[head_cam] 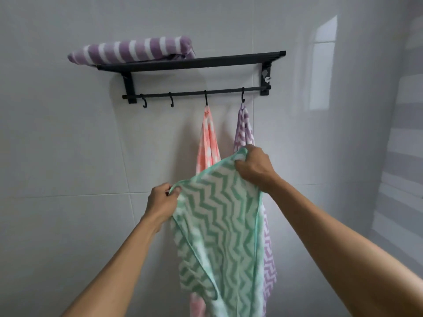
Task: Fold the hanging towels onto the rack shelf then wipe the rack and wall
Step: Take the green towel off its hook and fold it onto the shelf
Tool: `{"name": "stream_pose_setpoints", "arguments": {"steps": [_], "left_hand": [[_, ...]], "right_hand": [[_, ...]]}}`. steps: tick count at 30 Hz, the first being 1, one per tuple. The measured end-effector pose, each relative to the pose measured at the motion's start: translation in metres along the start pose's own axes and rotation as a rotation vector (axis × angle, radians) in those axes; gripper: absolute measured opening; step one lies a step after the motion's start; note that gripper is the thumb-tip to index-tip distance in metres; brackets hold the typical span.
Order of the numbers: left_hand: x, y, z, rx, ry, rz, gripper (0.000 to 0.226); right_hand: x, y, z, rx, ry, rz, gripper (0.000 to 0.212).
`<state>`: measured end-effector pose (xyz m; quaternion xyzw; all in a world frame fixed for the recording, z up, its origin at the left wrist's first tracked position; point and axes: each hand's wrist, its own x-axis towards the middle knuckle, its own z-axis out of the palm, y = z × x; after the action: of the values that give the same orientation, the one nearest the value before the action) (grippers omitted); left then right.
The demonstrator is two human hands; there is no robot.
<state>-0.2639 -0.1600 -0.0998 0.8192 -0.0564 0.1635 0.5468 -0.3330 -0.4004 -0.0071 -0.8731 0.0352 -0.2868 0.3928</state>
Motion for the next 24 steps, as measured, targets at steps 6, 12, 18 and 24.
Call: {"name": "stream_pose_setpoints", "arguments": {"steps": [6, 12, 18, 24], "left_hand": [[-0.004, 0.068, 0.013, 0.022, -0.146, 0.288, 0.033], [-0.005, 0.056, -0.005, 0.361, -0.184, 0.247, 0.011], [-0.007, 0.021, -0.007, 0.093, -0.024, 0.099, 0.024], [-0.012, 0.07, 0.016, 0.15, -0.172, 0.322, 0.038]], "right_hand": [[-0.024, -0.007, 0.041, 0.023, -0.374, -0.14, 0.042], [-0.007, -0.007, 0.025, 0.12, -0.105, 0.064, 0.024], [-0.001, 0.006, -0.004, -0.025, 0.037, 0.106, 0.028], [-0.034, -0.004, 0.033, 0.106, -0.457, -0.097, 0.049]]}}
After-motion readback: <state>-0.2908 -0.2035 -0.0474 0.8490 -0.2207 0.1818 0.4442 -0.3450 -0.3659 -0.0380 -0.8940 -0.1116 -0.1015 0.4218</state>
